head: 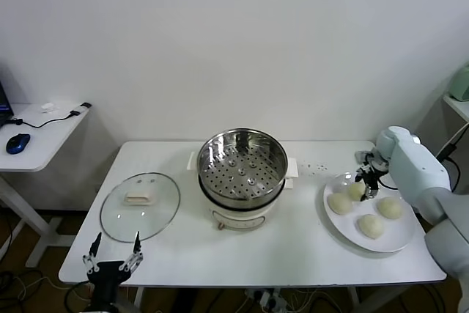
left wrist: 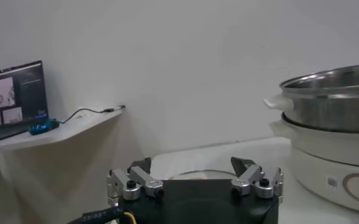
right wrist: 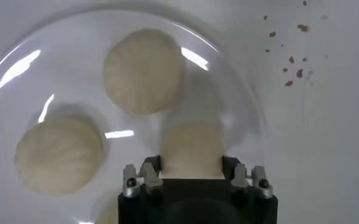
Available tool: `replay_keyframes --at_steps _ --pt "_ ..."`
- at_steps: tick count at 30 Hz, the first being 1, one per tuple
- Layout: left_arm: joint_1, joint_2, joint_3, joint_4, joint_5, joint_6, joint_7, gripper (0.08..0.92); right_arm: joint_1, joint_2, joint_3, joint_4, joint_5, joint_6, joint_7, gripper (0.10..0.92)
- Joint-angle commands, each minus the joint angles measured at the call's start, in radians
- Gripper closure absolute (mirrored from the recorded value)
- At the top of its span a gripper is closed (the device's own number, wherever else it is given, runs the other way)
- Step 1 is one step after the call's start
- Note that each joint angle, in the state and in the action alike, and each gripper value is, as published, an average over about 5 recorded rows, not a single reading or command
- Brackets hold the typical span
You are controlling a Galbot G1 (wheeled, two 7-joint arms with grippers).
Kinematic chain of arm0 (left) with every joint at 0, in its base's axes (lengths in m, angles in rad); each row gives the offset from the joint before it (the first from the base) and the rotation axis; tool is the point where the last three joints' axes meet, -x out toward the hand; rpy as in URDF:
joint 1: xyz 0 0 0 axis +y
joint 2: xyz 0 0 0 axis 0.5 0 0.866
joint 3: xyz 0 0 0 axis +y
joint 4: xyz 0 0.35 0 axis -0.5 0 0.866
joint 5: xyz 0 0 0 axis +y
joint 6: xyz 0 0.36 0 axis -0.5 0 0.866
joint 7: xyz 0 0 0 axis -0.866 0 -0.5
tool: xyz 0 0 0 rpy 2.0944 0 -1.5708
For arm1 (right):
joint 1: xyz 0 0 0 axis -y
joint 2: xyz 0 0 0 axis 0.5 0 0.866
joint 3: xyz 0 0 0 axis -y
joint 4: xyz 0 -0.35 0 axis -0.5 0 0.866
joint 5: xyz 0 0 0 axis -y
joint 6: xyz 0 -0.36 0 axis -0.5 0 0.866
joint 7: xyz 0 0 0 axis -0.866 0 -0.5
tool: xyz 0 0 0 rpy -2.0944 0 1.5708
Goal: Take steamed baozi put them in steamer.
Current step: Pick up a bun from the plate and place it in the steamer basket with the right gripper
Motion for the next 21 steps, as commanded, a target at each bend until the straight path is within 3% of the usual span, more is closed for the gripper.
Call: replay_keyframes --at_steps 1,6,15,21 --pt "0.006 0.001 0.001 0.0 0.001 -0.002 -0.001 0.177 0.004 0.01 0.022 -0.011 -0.018 0.007 -0.01 0.418" --pt "0.015 0.002 0.001 0.0 0.0 -0.006 -0.001 0.177 0.056 -0.04 -0.109 0.09 0.114 0.029 -0.05 0.423" --pt "0.028 0.004 0.007 -0.014 0.003 -0.006 0.001 0.177 0.44 -0.087 -0.65 0.429 0.432 0.167 -0.114 0.423" --pt "0.037 0.003 0.006 -0.018 0.003 -0.009 0.0 0.177 0.648 0.012 -0.803 0.612 0.404 0.341 -0.096 0.423"
